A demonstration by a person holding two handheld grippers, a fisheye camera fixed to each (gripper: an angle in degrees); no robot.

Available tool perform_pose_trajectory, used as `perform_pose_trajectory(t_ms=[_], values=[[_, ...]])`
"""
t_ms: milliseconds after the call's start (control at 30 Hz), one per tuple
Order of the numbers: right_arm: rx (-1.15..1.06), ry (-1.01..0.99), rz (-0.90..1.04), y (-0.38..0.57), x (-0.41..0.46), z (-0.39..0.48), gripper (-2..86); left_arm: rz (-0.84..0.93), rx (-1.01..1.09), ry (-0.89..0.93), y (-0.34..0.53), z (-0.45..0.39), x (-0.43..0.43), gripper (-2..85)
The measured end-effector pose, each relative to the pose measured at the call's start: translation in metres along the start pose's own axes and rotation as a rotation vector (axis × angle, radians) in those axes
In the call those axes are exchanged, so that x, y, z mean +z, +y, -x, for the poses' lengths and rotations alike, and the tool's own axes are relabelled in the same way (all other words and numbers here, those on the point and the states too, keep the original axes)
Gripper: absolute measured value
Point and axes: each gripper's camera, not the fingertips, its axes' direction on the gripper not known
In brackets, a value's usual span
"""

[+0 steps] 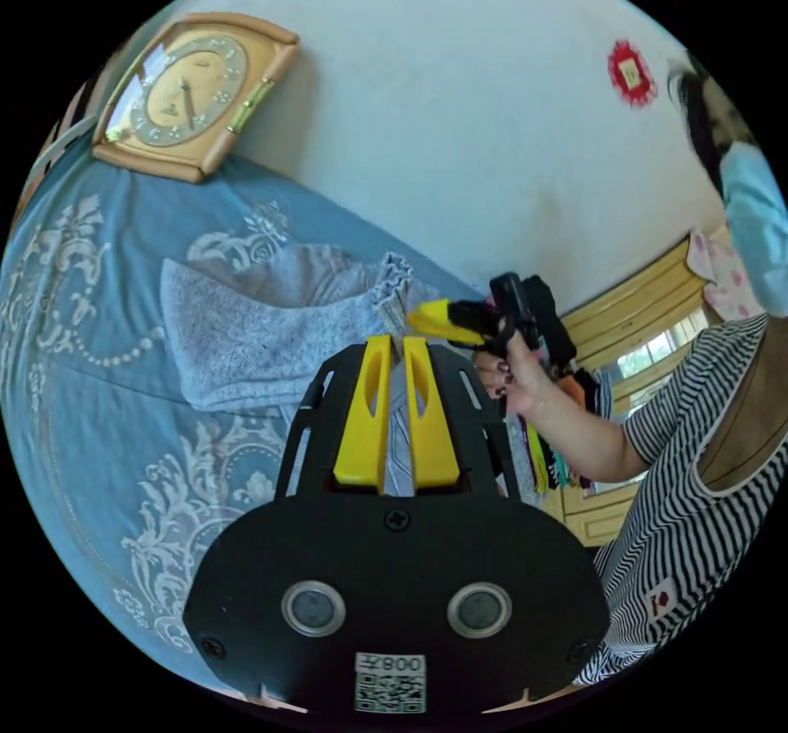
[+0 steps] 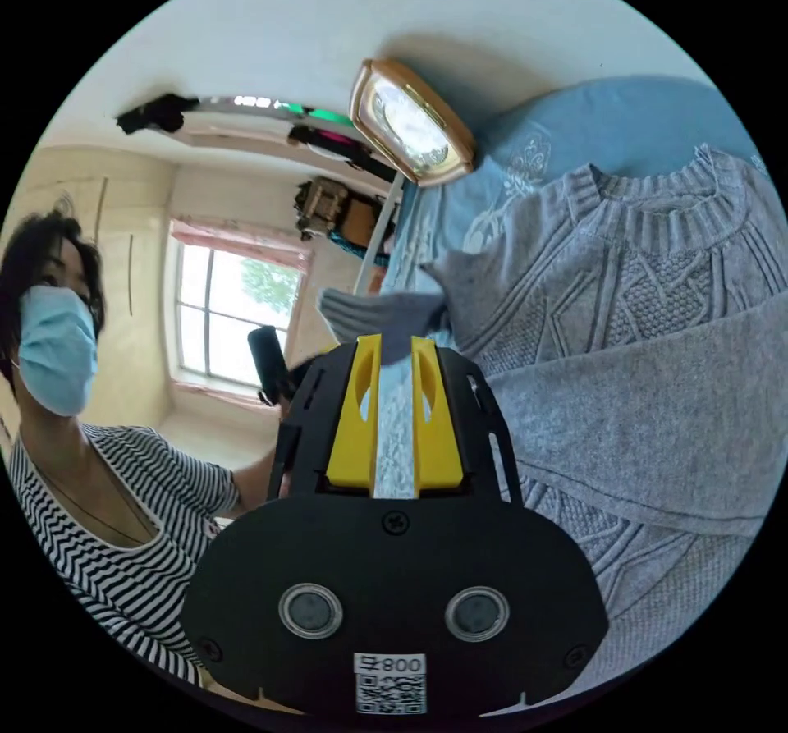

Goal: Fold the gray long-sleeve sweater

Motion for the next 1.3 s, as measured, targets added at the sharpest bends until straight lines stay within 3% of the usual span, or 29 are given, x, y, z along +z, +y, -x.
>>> perform_pose_trajectory(t_ms=[333, 600, 967, 1300], values=[[0.318, -0.184, 0.100, 0.004, -0.005, -0.154, 9.1, 0.201, 0.279, -0.194, -0.020, -0.108, 0.060, 2.8], [0.302, -0.301, 0.246, -0.011, 0.007, -0.185, 5.0, 0.267, 0.429, -0.238, -0.050, -0.182, 0.090, 2.9], [0.252, -0.199, 0.189, -0.007, -0.113, -0.186, 2.6, 0.210, 0.457, -0.079, -0.112, -0.271, 0.145, 2.8], [0.244, 0.016, 0.346, -0.037, -0.149, -0.187, 2.5, 0.265, 0.397, -0.018, -0.158, -0.309, 0.214, 2.7]])
